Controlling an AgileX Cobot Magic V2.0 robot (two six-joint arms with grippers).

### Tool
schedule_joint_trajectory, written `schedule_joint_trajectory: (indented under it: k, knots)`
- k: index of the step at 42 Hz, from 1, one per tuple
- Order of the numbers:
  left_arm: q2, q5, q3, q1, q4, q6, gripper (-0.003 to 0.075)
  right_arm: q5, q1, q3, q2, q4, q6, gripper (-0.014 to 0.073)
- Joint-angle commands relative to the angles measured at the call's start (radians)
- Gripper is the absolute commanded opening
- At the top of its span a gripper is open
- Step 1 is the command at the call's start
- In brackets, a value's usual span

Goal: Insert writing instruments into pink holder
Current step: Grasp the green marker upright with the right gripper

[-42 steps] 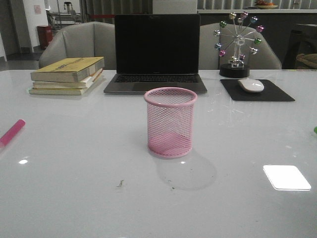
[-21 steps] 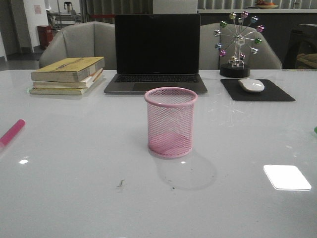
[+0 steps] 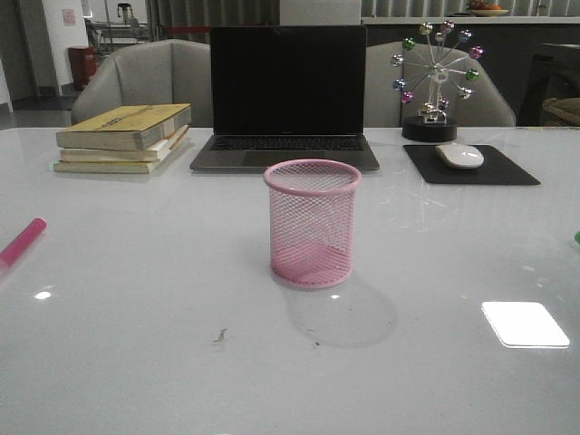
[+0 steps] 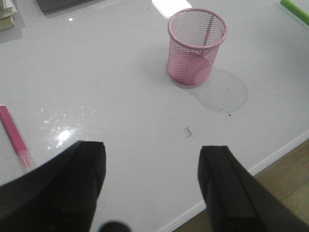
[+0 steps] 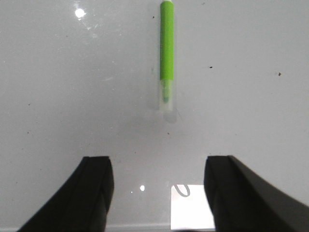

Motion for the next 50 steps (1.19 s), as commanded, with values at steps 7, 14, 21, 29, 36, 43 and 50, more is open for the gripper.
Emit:
schedule_joint_trajectory:
  k: [7,14,21,29,36,43,50]
  knots:
    - [0.001,-0.079,-0.031,-0.005,-0.007,0.004,0.0477,-0.038,-0.008,-0.168,0.19,-0.026,0.0,0.052]
    - [0.001,-0.08,-0.031,-0.005,-0.007,0.004,0.0477,-0.029,-0.006,-0.272,0.343,-0.026,-0.031,0.052]
    - [0.001,-0.08,-0.031,-0.005,-0.007,0.004,0.0477,-0.007,-0.006,-0.38,0.488,-0.026,-0.036,0.052]
    - [0.001,-0.08,-0.031,-0.005,-0.007,0.004,0.0477,0.0,-0.002,-0.466,0.606,-0.027,-0.037,0.052]
    - [0.001,-0.08,-0.031,-0.005,-0.007,0.004,0.0477,0.008,0.002,-0.523,0.698,-0.03,-0.037,0.052]
    - [0.001,-0.08,-0.031,-0.005,-0.007,0.004,0.0477,0.015,0.002,-0.576,0.777,-0.047,-0.037,0.052]
    - [0.001,-0.08,-0.031,-0.005,-0.007,0.004,0.0477,0.02,0.002,-0.626,0.832,-0.056,-0.037,0.052]
